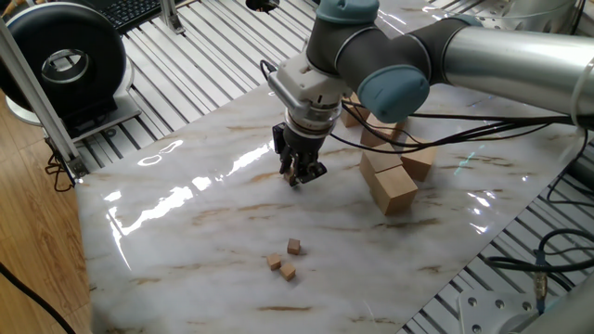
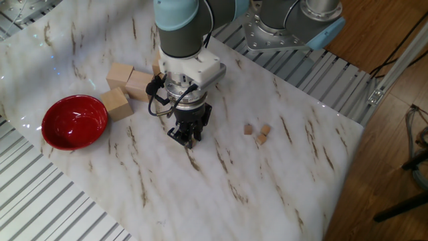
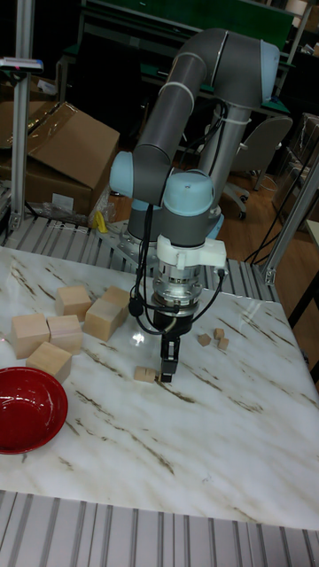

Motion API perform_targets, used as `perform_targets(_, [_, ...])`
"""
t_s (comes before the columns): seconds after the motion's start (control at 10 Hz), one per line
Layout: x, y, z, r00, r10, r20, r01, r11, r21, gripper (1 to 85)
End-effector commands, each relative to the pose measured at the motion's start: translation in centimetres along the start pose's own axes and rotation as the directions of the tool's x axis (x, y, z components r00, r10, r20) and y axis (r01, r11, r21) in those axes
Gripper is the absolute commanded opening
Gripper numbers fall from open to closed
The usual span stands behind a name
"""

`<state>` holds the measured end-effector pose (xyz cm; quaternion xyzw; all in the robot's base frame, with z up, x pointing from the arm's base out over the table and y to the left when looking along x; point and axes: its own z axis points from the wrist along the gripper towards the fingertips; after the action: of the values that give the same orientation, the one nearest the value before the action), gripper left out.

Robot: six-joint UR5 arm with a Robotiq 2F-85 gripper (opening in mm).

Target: Stack the blocks into a pyramid shape

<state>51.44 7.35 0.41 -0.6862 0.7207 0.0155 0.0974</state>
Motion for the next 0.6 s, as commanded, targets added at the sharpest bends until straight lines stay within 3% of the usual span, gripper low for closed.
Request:
perform_targets(0.0, [-0.23, -0.17, -0.06, 1.000, 0.008, 0.010, -0.009, 1.000, 0.007, 35.7])
perform_targets(0.5, [0.35, -0.52, -0.06, 1.000, 0.019, -0.012, -0.019, 1.000, 0.020, 26.3])
